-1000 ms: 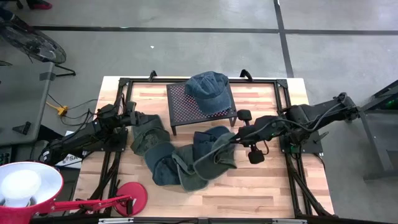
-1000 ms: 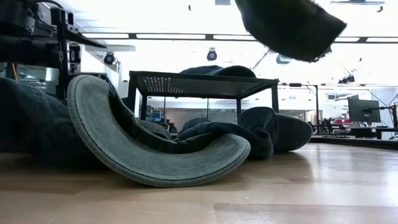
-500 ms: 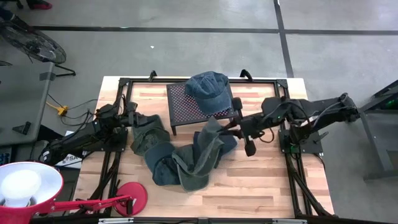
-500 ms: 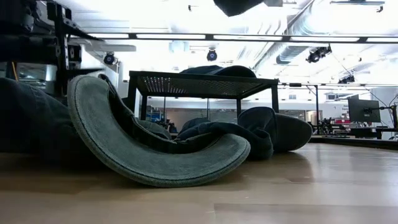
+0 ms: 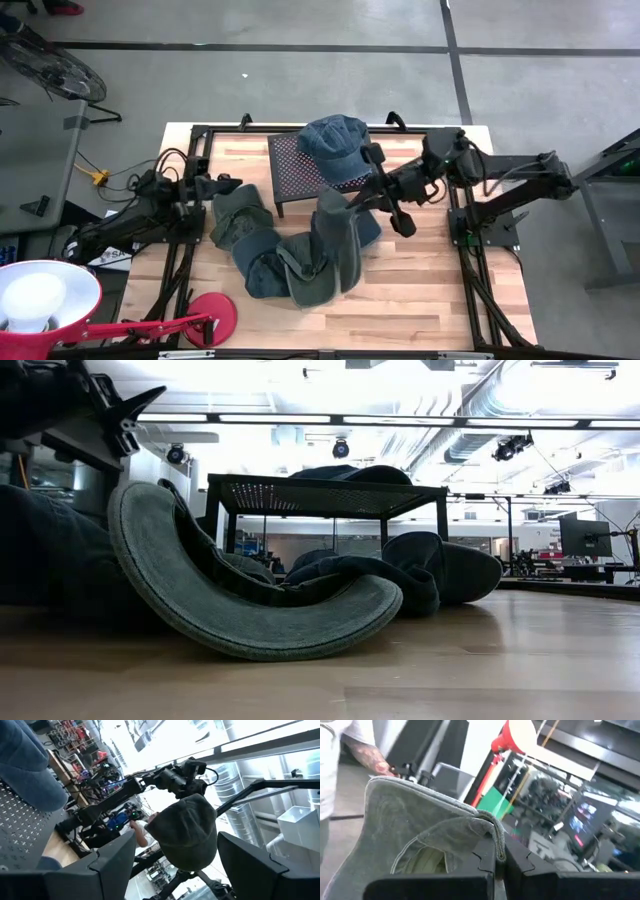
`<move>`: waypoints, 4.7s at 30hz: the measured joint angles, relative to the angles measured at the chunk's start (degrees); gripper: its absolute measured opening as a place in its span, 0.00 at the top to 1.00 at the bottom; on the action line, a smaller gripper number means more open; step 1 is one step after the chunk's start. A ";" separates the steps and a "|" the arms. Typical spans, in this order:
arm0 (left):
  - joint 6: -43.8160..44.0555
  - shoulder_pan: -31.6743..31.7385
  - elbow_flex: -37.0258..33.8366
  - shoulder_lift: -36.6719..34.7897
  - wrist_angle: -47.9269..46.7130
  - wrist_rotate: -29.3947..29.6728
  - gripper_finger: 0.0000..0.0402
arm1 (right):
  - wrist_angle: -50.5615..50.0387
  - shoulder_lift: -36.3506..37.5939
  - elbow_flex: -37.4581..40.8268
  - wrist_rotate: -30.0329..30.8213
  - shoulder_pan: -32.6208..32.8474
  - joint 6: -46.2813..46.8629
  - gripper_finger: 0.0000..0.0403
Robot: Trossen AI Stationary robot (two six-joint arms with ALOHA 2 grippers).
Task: Pick & Place hat
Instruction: Stack the dark green cap on the shelf
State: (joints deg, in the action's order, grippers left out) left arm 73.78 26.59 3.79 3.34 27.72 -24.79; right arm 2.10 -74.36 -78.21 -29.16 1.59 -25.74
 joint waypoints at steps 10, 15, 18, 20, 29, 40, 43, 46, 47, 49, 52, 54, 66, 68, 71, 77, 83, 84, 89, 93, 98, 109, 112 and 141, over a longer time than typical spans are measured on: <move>-9.36 0.00 10.91 17.31 2.71 -4.50 0.31 | 11.48 -4.77 0.02 -5.92 -3.78 1.43 1.00; -17.82 0.00 19.78 27.95 2.70 -7.04 0.31 | 18.68 -5.64 0.04 -10.72 -4.68 4.84 1.00; -21.87 -0.02 25.82 34.38 2.73 -9.77 0.31 | 20.51 -5.64 0.04 -12.74 -4.75 5.31 1.00; -23.92 -0.02 30.17 38.73 2.64 -12.28 0.31 | 21.89 -5.66 0.04 -14.28 -4.75 6.10 1.00; -34.38 -3.76 47.86 56.34 2.60 -22.63 0.31 | 26.04 -5.69 0.04 -17.55 -4.85 9.22 1.00; -43.50 -10.29 61.02 69.35 2.30 -25.56 0.31 | 29.09 -5.67 0.04 -17.93 -4.90 12.00 1.00; -43.61 -10.93 62.27 71.12 2.32 -25.21 0.31 | 28.98 -5.67 0.04 -17.97 -4.90 12.04 1.00; -43.74 -11.67 63.46 72.05 2.21 -25.24 0.31 | 28.88 -5.67 0.04 -17.95 -4.89 11.99 1.00; -44.11 -12.33 63.97 72.58 2.68 -25.06 0.31 | 28.92 -5.67 0.04 -17.95 -4.90 11.99 1.00; -45.16 -13.29 64.51 73.23 2.62 -24.47 0.31 | 28.98 -5.67 0.04 -17.95 -4.92 11.89 1.00; -45.92 -14.89 64.99 74.09 2.60 -24.03 0.31 | 28.99 -5.67 0.04 -17.89 -4.99 11.88 1.00; -46.41 -15.81 64.99 74.22 2.48 -23.72 0.31 | 29.03 -5.67 0.04 -17.82 -5.00 11.86 1.00; -46.11 -17.00 64.96 74.27 2.33 -21.18 0.34 | 28.72 -5.67 0.04 -15.08 -5.37 12.00 1.00; -46.08 -17.41 64.96 74.27 2.32 -21.05 0.38 | 28.62 -5.67 0.04 -14.41 -5.62 12.09 1.00; -46.35 -17.70 64.93 74.25 2.26 -20.32 0.48 | 28.52 -5.67 0.04 -14.43 -5.76 12.36 1.00; -46.42 -17.60 64.91 74.25 2.21 -20.93 0.76 | 27.67 -5.67 0.04 -14.43 -5.76 12.62 1.00; -46.47 -17.62 64.91 74.25 2.17 -22.41 0.96 | 27.26 -5.67 0.04 -14.28 -5.76 13.29 0.99; -46.47 -17.62 64.91 74.25 2.17 -22.41 0.95 | 27.23 -5.67 0.04 -14.26 -5.76 13.30 0.99; -46.33 -17.62 64.89 74.22 2.17 -22.79 0.96 | 27.14 -5.67 0.04 -12.04 -5.73 17.69 0.97; -45.89 -17.62 64.87 74.22 2.12 -22.78 0.96 | 26.86 -5.67 0.04 -6.79 -5.84 24.17 0.90; -44.55 -17.62 64.87 74.03 1.95 -22.77 0.97 | 24.28 -5.67 0.04 -0.31 -6.08 26.40 0.80; -43.86 -17.62 64.85 71.79 -1.93 -21.98 0.97 | 22.59 -5.34 0.04 2.00 -6.08 29.81 0.59; -43.52 -17.62 64.85 70.31 -4.80 -21.59 0.97 | 21.58 -4.52 0.04 3.74 -6.08 29.83 0.54; -70.16 -11.65 80.42 63.12 -66.14 -1.50 0.97 | 8.04 -1.52 0.04 18.08 -6.04 28.28 0.51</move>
State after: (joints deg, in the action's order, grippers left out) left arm 3.62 14.94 84.22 66.46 -38.41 -26.28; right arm 10.15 -75.88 -78.17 -11.09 -4.45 2.55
